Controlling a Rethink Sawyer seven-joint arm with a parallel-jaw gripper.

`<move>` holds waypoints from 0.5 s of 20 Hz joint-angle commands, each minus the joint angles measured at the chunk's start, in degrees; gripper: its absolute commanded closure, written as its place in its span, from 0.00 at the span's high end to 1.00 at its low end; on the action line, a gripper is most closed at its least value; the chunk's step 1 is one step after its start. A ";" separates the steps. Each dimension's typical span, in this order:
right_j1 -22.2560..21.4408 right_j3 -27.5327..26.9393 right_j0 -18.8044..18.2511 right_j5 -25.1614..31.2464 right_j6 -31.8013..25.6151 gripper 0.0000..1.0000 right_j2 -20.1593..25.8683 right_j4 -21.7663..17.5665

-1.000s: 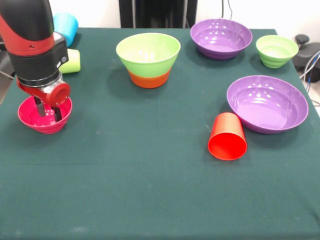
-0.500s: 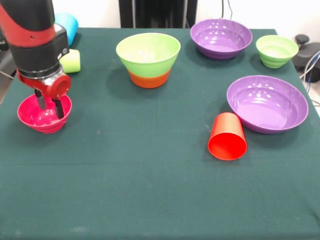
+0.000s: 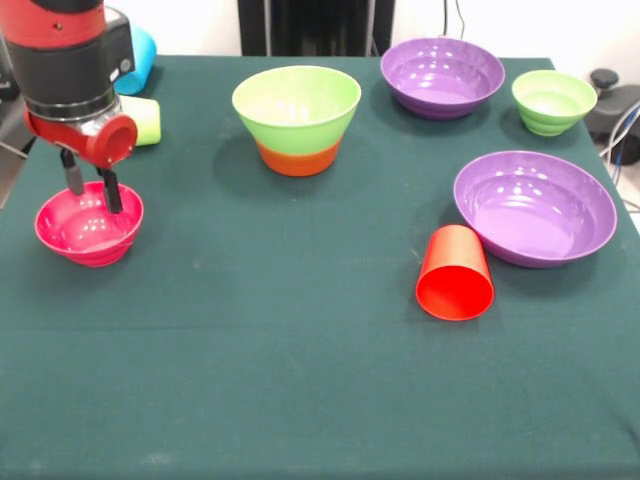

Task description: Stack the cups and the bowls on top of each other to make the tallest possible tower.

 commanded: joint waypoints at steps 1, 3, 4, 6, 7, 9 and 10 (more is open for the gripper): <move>-1.02 4.47 0.65 2.56 -6.19 1.00 6.17 1.67; -1.41 5.95 0.27 2.46 -6.00 1.00 7.27 2.76; -1.77 6.72 0.21 2.03 -5.84 1.00 7.61 2.97; -2.13 7.96 0.00 0.94 -5.47 1.00 8.37 3.43; -2.25 8.71 -0.10 0.02 -5.29 1.00 8.73 3.42; -2.17 9.84 -0.46 -1.98 -5.28 1.00 9.72 3.22; -2.06 9.99 -0.63 -3.27 -5.86 1.00 10.41 2.70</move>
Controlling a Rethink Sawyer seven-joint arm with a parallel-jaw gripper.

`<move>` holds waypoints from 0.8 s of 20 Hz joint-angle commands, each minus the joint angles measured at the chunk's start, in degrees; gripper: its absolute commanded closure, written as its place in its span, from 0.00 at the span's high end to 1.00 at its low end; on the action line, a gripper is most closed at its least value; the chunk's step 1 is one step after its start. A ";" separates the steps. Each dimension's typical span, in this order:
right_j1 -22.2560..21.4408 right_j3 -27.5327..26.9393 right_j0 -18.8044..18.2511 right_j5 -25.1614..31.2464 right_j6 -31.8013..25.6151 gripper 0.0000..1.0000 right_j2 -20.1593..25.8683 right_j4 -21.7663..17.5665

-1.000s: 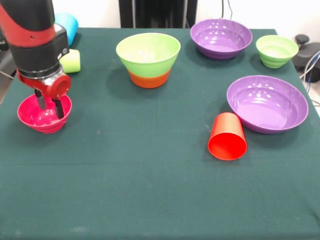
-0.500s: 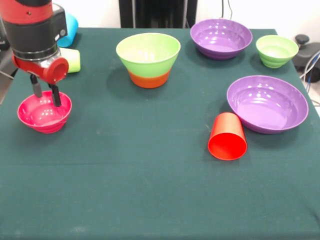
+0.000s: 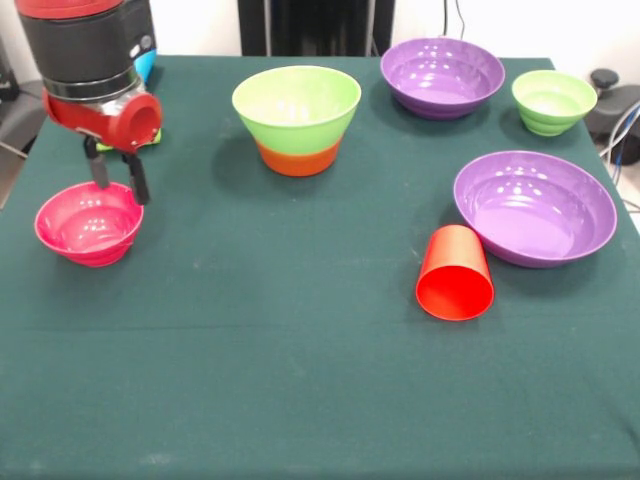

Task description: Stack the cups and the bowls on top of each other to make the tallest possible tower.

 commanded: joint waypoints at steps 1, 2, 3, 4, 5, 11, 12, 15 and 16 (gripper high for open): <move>0.97 6.08 -0.18 -4.35 -6.97 1.00 7.53 -0.92; 1.06 5.75 -0.16 -5.83 -8.26 1.00 8.10 -2.33; 1.17 5.13 -0.07 -7.09 -9.87 1.00 8.62 -4.03; 1.18 4.86 -0.08 -7.88 -11.63 1.00 9.11 -5.71; 1.33 4.36 -0.15 -7.48 -13.77 1.00 9.65 -6.98; 2.57 4.85 -1.66 -0.99 -22.84 1.00 11.55 -11.86; 2.78 4.72 -1.90 0.19 -23.87 1.00 11.71 -12.66; 3.01 3.85 -2.60 2.34 -26.43 1.00 12.03 -14.76; 2.98 3.74 -2.85 2.37 -26.95 1.00 12.02 -15.49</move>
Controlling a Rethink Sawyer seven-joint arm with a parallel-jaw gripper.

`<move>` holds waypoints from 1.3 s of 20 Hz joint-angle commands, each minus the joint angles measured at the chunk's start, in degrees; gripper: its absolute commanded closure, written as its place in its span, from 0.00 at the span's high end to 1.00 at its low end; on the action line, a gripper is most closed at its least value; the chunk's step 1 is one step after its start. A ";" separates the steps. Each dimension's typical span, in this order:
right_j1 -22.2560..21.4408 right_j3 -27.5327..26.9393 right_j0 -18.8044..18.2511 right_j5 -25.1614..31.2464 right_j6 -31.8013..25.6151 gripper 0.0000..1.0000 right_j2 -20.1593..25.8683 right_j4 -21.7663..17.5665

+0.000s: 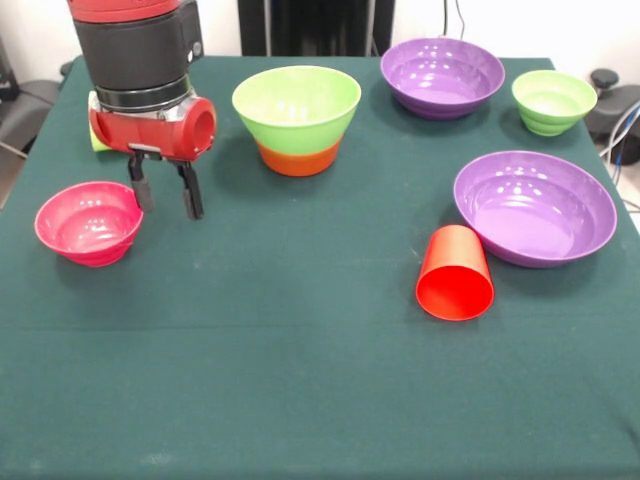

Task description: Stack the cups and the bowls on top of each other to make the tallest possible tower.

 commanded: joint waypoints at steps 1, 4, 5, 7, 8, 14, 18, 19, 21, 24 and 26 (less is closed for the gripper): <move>3.08 0.99 -1.19 6.16 -24.16 1.00 3.83 -8.42; 4.37 0.00 -1.90 7.47 -25.11 1.00 3.97 -8.66; 4.70 -0.21 -2.05 7.35 -25.47 1.00 4.05 -8.91; 4.67 -0.68 -1.74 7.79 -25.64 1.00 3.55 -9.33; 4.32 -0.67 -1.67 7.82 -25.86 1.00 3.31 -9.63; 3.98 -1.76 -2.03 9.25 -27.25 1.00 2.86 -10.04; 5.41 -2.38 -1.11 5.90 -23.56 1.00 2.08 -10.77; 6.00 -2.67 -0.91 5.65 -23.02 1.00 1.95 -10.84; 8.20 -4.10 -0.80 6.20 -22.72 1.00 2.10 -10.38; 10.17 -4.52 -0.73 3.43 -21.35 1.00 1.79 -11.22; 11.24 -5.18 -0.70 3.08 -21.05 1.00 1.56 -11.52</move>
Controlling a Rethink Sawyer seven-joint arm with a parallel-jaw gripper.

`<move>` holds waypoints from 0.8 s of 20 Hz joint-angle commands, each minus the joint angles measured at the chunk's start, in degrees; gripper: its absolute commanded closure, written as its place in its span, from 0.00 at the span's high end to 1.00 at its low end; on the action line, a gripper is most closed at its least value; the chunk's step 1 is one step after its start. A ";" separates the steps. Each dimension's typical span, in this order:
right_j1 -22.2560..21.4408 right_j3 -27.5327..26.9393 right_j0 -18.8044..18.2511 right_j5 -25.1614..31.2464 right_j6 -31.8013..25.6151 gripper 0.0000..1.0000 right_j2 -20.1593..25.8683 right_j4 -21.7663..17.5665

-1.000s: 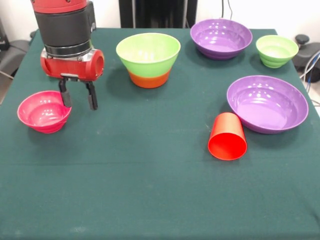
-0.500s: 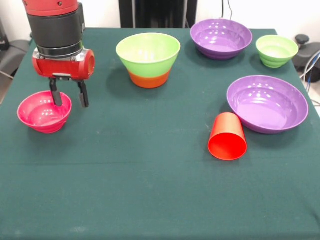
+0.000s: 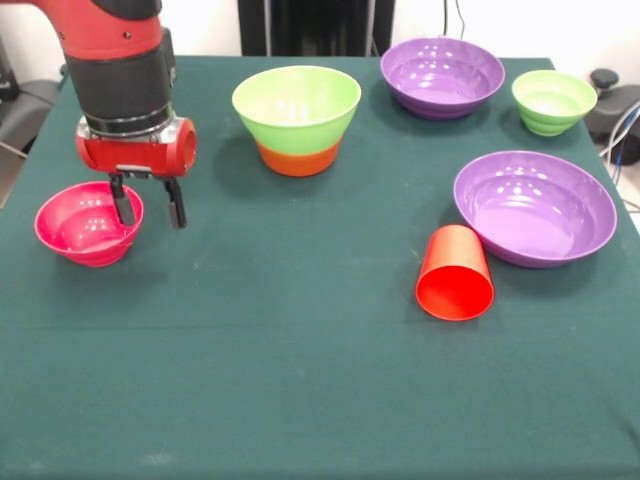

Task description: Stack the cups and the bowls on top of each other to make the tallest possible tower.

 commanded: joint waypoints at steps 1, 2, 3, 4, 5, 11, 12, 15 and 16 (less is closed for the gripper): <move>7.03 -3.78 2.12 1.32 -11.08 1.00 0.28 -4.85; 7.64 -4.23 1.98 1.13 -11.13 1.00 0.28 -5.01; 8.25 -4.62 1.83 1.09 -11.27 1.00 0.31 -5.10; 8.68 -4.99 1.80 1.12 -11.38 1.00 0.23 -5.23; 8.85 -4.91 1.60 1.03 -11.46 1.00 0.10 -5.39; 8.93 -5.38 1.46 2.61 -11.66 1.00 -0.40 -5.06; 8.86 -5.33 1.47 2.80 -11.56 1.00 -0.44 -4.93; 7.99 -4.75 1.72 3.62 -10.83 1.00 -0.89 -4.55; 7.64 -4.48 1.83 3.95 -10.49 1.00 -1.09 -4.39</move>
